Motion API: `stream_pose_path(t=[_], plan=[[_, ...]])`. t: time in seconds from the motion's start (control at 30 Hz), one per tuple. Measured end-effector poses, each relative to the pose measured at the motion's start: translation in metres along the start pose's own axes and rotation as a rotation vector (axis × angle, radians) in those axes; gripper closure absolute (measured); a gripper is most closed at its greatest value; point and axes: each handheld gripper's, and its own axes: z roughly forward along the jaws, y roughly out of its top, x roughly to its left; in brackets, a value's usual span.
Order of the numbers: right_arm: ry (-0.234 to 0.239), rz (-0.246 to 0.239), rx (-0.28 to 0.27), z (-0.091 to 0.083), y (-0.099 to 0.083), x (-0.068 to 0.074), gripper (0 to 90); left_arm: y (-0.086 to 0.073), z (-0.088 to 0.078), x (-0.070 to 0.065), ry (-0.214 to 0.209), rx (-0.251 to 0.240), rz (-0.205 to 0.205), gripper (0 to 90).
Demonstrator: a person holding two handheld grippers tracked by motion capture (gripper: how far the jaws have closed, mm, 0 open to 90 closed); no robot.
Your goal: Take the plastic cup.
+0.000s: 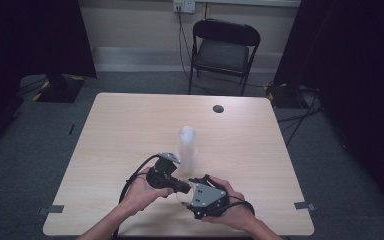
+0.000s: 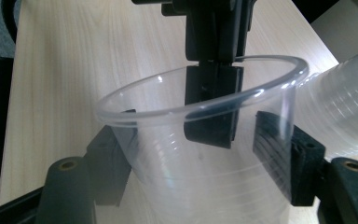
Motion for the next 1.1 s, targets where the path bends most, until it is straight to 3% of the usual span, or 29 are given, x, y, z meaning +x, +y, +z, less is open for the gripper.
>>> stream_pose_path(t=[0.2,0.33,0.43,0.5,0.53,0.6,0.7,0.83,1.1], plan=[[0.011,0.045,-0.004,-0.0003,-0.0028,-0.0021,31.3,-0.0029,0.0008,-0.0006,0.000,-0.015,0.012,79.3],[0.012,0.061,-0.006,0.0000,-0.0035,-0.0022,31.4,-0.0040,0.0005,0.0002,0.015,-0.017,-0.006,82.9],[0.006,0.055,-0.010,-0.0002,-0.0033,-0.0022,31.2,-0.0030,-0.0007,0.0004,0.010,-0.023,-0.023,85.7],[0.004,0.053,-0.008,-0.0005,-0.0026,-0.0026,30.2,-0.0029,0.0004,0.0019,-0.034,-0.037,-0.022,86.4],[0.002,0.051,-0.008,-0.0002,-0.0022,-0.0026,29.4,-0.0019,-0.0006,-0.0001,0.013,-0.015,-0.019,86.5],[0.002,0.051,-0.005,0.0002,-0.0017,-0.0027,28.8,-0.0022,0.0000,0.0011,-0.004,-0.015,-0.023,86.7],[0.004,0.046,-0.001,0.0014,-0.0016,-0.0020,28.6,-0.0019,0.0004,0.0009,0.017,0.003,-0.031,86.9],[0.004,0.048,0.000,0.0032,-0.0022,-0.0004,27.2,-0.0023,0.0013,0.0022,-0.003,0.011,-0.034,86.9],[0.000,0.051,-0.010,0.0013,-0.0039,-0.0010,32.0,-0.0018,0.0010,0.0013,0.011,-0.022,-0.025,85.4]])
